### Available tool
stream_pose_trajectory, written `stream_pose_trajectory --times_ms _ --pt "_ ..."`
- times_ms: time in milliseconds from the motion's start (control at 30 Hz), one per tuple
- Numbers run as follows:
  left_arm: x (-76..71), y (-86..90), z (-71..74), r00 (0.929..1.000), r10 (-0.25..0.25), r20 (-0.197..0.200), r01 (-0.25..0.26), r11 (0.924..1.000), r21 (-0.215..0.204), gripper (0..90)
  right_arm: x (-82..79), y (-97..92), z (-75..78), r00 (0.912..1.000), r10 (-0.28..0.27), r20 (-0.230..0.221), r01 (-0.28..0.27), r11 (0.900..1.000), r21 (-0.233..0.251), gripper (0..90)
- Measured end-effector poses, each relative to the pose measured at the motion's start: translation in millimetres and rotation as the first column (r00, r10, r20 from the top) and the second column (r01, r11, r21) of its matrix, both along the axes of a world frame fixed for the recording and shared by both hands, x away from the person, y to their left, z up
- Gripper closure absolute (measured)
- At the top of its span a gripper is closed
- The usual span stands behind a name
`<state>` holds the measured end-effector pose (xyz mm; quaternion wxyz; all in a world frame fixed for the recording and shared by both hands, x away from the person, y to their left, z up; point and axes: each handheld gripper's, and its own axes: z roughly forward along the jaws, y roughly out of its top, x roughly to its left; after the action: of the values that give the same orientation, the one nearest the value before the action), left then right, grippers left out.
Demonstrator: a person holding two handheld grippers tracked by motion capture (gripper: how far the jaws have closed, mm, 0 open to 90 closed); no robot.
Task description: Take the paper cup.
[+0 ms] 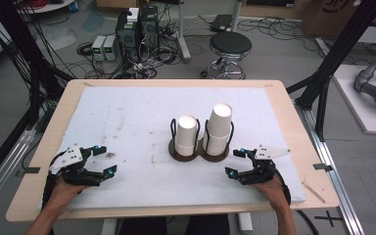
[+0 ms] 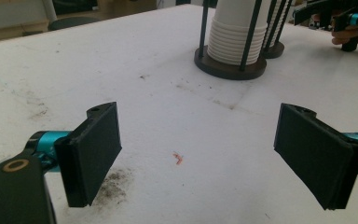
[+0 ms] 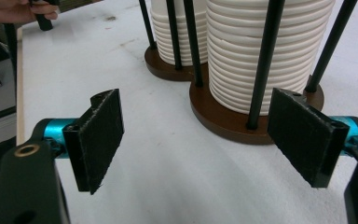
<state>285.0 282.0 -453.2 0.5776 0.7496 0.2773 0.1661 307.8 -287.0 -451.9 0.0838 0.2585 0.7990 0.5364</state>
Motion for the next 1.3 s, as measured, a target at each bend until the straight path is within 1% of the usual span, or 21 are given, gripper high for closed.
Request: stream_pose_trajectory --times_ms 133,300,500,633,733,833,867,900,933,1000,1100,1133,1167,1200,1300 --pt "0.4 0.2 0.0 1.0 -0.002 -0.001 0.002 1.0 0.0 14.5 -0.1 -0.6 0.0 1.0 0.006 0.0 -0.006 0.9999 0.009 19.6" --pt "-0.5 -0.9 0.1 0.9999 -0.005 0.011 0.005 0.9999 0.014 14.5 -0.6 0.0 0.0 0.9999 0.014 0.007 -0.014 0.9999 0.002 19.6" --pt "-0.5 -1.0 0.0 1.0 -0.004 0.007 0.004 0.9999 0.009 14.5 -1.7 -0.5 0.1 0.9998 0.021 0.008 -0.021 0.9997 0.01 19.6" --pt "-1.6 -0.4 0.1 0.9997 -0.009 0.021 0.009 0.9999 0.009 14.5 -0.6 -1.2 0.1 0.9996 0.025 0.012 -0.025 0.9996 0.011 19.6" --pt "-1.4 -0.4 0.0 0.9999 -0.005 0.015 0.005 1.0 0.007 14.5 -1.0 -2.7 0.2 0.9996 0.027 0.006 -0.028 0.9992 0.029 19.5" --pt "-0.5 0.3 -0.1 1.0 0.001 0.007 -0.001 1.0 -0.001 14.5 -1.6 -6.5 0.3 0.9996 0.018 0.019 -0.02 0.9977 0.065 19.6" --pt "-0.3 0.5 -0.1 1.0 0.001 0.006 -0.001 1.0 -0.003 14.5 -2.4 -7.8 1.1 0.9997 0.021 0.013 -0.022 0.9972 0.072 19.5" --pt "-0.4 0.5 -0.2 1.0 0.003 0.005 -0.003 1.0 -0.005 14.5 -2.5 -9.3 2.5 0.9997 0.017 0.019 -0.018 0.9974 0.069 19.5" --pt "-0.2 0.5 -0.1 1.0 0.001 0.005 -0.001 1.0 -0.003 14.5 -3.2 -10.9 5.2 0.9998 0.01 0.016 -0.011 0.9977 0.067 19.6" --pt "-0.1 0.4 -0.1 1.0 -0.001 0.004 0.001 1.0 -0.002 14.5 -4.6 -15.5 13.0 0.9994 0.002 0.033 -0.005 0.9964 0.084 19.5" --pt "0.1 0.5 0.0 1.0 -0.004 0.002 0.004 1.0 0.0 14.5 -6.3 -22.7 29.8 0.9982 -0.02 0.057 0.011 0.99 0.141 19.5" --pt "0.3 0.6 0.0 1.0 -0.005 0.002 0.005 1.0 0.0 14.5 -6.2 -24.8 35.6 0.9967 -0.026 0.076 0.015 0.9888 0.148 19.5" --pt "0.3 0.6 0.0 1.0 -0.006 0.002 0.006 1.0 0.0 14.5 -6.5 -26.0 41.5 0.9965 -0.031 0.078 0.019 0.9876 0.156 19.5" --pt "0.3 0.6 0.0 1.0 -0.006 0.001 0.006 1.0 0.001 14.5 -6.0 -26.9 47.2 0.9963 -0.028 0.081 0.015 0.9875 0.157 19.5" --pt "0.4 0.4 -0.1 1.0 -0.006 0.001 0.006 1.0 -0.001 14.5 -2.5 -25.7 66.5 0.9966 -0.017 0.08 0.006 0.991 0.134 19.6"
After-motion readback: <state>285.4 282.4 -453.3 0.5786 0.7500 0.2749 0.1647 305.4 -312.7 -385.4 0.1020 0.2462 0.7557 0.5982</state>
